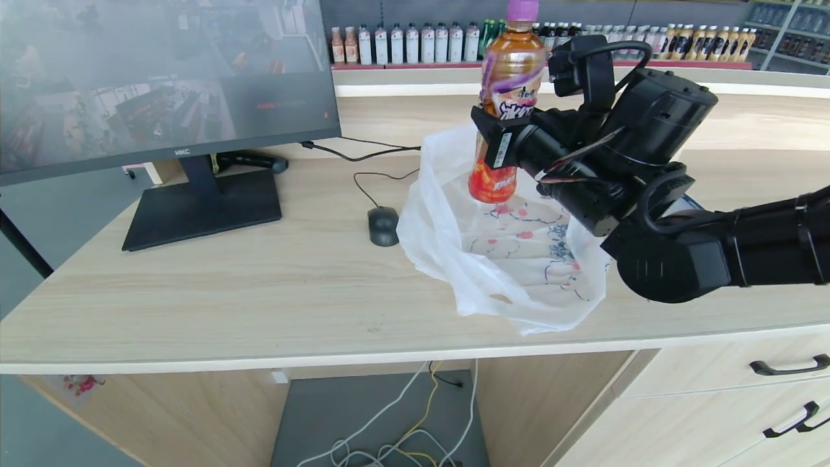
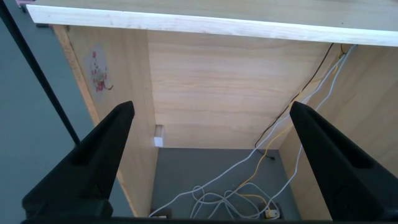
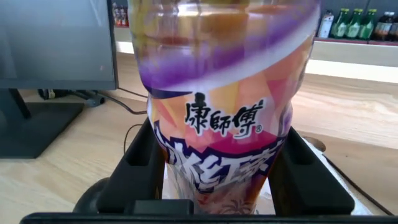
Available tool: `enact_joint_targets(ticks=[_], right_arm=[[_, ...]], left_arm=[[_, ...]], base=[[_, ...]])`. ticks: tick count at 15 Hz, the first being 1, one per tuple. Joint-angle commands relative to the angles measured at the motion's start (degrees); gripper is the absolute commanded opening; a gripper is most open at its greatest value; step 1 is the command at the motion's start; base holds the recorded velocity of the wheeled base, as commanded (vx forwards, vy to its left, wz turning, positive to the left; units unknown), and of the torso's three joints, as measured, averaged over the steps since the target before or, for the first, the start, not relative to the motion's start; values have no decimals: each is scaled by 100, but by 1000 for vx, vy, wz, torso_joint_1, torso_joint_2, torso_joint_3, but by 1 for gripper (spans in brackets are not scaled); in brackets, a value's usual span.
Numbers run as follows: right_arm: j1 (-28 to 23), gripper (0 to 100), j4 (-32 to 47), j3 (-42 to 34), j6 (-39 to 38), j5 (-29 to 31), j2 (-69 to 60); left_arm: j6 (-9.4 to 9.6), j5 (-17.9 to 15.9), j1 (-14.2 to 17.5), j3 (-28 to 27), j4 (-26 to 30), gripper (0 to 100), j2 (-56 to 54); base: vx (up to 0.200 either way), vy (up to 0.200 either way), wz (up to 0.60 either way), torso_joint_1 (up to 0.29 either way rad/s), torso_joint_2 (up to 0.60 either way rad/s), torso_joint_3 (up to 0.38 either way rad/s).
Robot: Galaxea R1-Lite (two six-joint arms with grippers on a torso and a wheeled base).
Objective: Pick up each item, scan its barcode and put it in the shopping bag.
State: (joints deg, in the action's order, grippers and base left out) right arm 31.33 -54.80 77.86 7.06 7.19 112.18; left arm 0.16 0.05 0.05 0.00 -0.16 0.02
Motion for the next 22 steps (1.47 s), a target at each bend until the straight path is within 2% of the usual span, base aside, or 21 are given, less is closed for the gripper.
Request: enact_joint_targets(ticks=[1, 5, 14, 22], right_arm=[[-83, 0, 66, 282, -3, -42, 384], [-206, 0, 74, 590, -3, -42, 797], [-206, 0, 30, 572, -3, -42, 1113], [-13, 0, -365, 309, 6, -7, 1271]], left_arm=[[2, 4, 4, 0, -2, 100, -2], [2, 4, 4, 0, -2, 100, -2], [2, 4, 4, 0, -2, 100, -2], [2, 4, -5, 0, -2, 100, -2]], base=[[0, 0, 0, 0, 0, 0], [0, 0, 0, 0, 0, 0], [0, 0, 0, 0, 0, 0], [0, 0, 0, 0, 0, 0]])
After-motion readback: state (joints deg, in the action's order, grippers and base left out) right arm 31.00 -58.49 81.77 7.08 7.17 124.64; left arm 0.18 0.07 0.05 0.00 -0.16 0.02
